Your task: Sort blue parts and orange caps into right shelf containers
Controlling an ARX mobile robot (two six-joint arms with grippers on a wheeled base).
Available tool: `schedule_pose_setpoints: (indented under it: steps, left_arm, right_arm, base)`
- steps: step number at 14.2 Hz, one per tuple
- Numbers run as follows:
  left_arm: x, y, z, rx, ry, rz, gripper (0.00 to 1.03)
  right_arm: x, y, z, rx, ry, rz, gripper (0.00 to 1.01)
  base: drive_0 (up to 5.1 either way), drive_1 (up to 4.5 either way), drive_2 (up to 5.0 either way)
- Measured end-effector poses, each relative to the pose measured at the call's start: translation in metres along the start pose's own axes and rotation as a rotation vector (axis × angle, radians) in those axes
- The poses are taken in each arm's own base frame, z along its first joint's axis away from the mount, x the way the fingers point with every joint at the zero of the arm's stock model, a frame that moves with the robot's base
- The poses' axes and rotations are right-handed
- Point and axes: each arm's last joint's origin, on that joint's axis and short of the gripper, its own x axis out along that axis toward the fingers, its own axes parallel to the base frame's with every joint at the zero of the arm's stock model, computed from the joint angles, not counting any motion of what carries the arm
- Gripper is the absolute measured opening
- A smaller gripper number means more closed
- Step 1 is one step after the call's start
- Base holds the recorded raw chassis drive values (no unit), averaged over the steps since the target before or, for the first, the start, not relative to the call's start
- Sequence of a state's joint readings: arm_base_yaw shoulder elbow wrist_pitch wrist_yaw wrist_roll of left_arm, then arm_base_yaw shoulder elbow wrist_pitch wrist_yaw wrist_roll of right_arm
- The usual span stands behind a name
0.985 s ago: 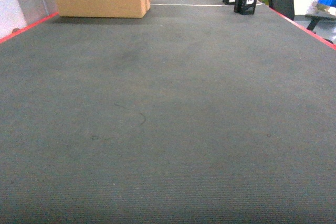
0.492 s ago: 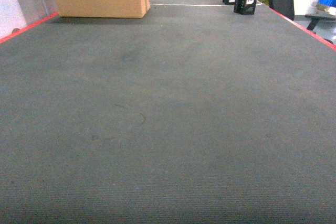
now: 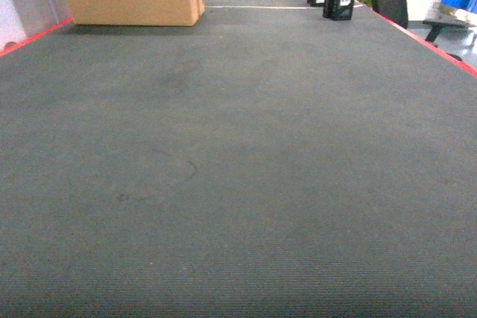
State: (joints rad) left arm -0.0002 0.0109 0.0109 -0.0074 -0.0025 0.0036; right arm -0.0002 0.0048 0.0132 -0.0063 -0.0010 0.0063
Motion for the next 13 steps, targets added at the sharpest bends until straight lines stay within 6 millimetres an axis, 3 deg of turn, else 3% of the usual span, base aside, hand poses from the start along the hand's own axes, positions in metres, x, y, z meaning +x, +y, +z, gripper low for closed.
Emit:
schedule_pose_setpoints:
  steps: [13]
  left_arm:
    - [0.0,0.0,0.0,0.0,0.0,-0.001,0.43]
  right_arm:
    - [0.0,0.0,0.0,0.0,0.0,0.0,0.46]
  base:
    - [-1.6,-1.57,-1.6]
